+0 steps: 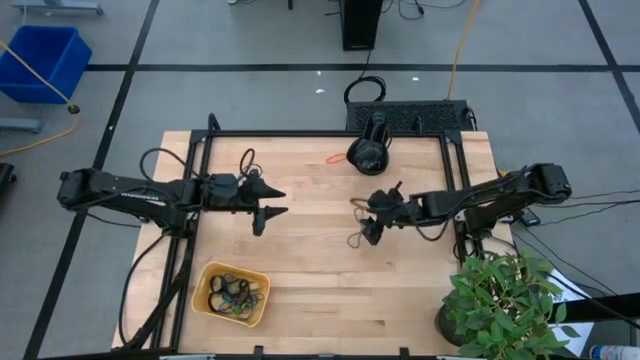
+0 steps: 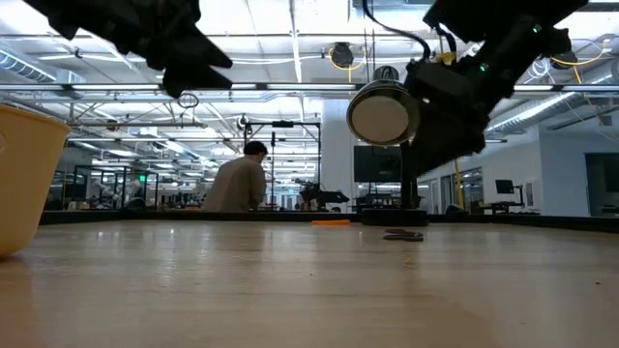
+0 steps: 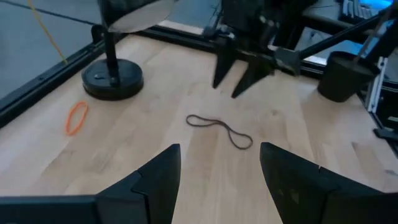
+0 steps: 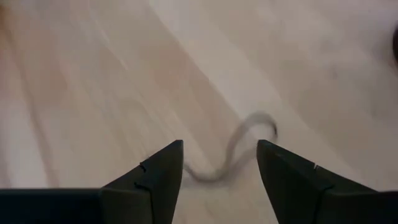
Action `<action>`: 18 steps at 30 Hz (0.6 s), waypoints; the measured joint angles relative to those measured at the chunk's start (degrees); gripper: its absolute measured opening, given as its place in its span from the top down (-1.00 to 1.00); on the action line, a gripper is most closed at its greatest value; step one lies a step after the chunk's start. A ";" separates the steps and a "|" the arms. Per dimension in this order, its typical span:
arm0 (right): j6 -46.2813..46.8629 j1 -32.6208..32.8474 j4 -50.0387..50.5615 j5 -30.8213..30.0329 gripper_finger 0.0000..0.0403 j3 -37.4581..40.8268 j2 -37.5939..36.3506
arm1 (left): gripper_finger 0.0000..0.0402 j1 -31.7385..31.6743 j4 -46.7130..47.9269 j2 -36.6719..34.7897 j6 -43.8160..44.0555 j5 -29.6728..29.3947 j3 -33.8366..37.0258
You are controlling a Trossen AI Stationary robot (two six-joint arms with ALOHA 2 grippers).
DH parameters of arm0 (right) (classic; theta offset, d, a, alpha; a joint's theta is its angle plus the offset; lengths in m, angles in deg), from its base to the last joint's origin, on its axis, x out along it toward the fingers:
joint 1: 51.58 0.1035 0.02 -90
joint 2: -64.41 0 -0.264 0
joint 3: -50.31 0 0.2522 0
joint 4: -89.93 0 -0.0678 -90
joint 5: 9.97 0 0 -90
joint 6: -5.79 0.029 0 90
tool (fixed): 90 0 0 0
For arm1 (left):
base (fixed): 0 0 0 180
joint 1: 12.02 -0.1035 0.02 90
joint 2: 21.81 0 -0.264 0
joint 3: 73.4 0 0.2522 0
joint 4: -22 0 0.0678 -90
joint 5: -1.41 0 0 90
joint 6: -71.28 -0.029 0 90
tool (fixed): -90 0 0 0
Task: Pick and place rubber bands into bin
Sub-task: Put the purple rubberband into the yellow bin
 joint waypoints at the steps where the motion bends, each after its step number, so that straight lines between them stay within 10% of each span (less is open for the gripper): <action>1: 0.17 0.38 0.13 0.05 0.03 0.10 1.25 | -0.13 -0.25 -0.41 0.02 0.30 -0.02 0.65; 18: 6.32 1.62 -6.69 1.24 0.21 0.05 16.59 | -0.13 -1.65 -1.69 0.15 0.62 2.16 1.13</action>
